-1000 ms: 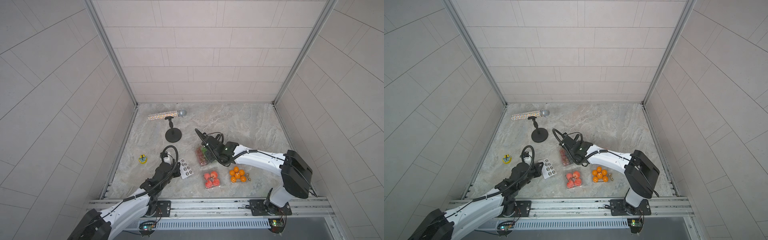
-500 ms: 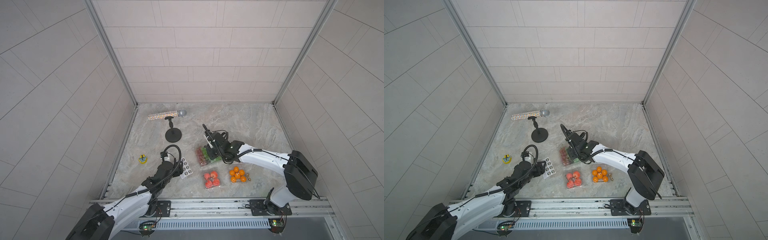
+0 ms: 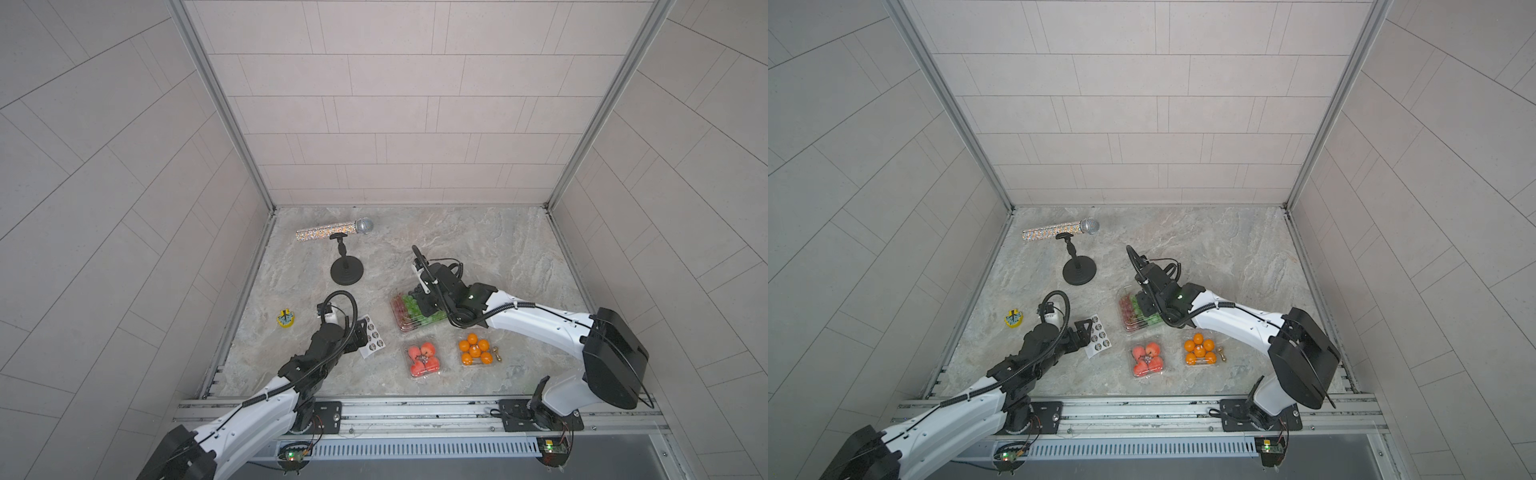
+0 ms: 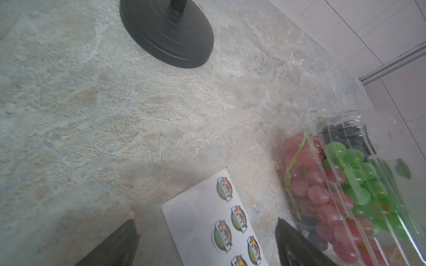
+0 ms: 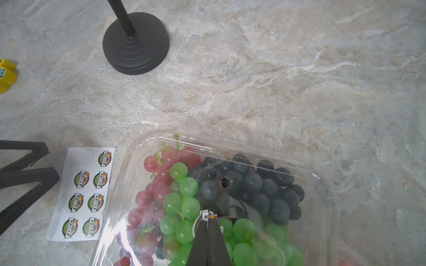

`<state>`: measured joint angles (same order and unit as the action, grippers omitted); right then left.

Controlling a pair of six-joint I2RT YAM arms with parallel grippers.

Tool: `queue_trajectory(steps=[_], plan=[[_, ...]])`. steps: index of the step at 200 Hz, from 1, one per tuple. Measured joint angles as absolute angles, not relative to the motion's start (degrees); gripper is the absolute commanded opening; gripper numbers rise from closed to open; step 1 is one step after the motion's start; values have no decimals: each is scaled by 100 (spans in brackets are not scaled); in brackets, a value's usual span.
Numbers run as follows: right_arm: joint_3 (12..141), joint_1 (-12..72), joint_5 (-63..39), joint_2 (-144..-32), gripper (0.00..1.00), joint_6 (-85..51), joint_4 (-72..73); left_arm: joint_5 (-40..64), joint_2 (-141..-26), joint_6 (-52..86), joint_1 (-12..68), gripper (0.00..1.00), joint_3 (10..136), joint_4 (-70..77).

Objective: Label fruit boxes
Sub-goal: Stick the label on the fruit box.

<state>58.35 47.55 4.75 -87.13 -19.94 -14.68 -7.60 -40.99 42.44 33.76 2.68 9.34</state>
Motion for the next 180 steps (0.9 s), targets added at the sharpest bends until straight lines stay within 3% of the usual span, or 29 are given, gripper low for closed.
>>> queue_trajectory(steps=[64, 127, 180], plan=[[5859, 4755, 609, -9078, 0, -1992, -1428, -703, -4014, 4241, 3376, 98, 268, 895], [5765, 4759, 683, -9076, 21, -2071, -1304, -668, -4086, 4241, 3376, 98, 268, 821], [5760, 4772, 718, -9063, 26, -2060, -1282, -602, -4093, 4241, 3376, 98, 268, 823]])
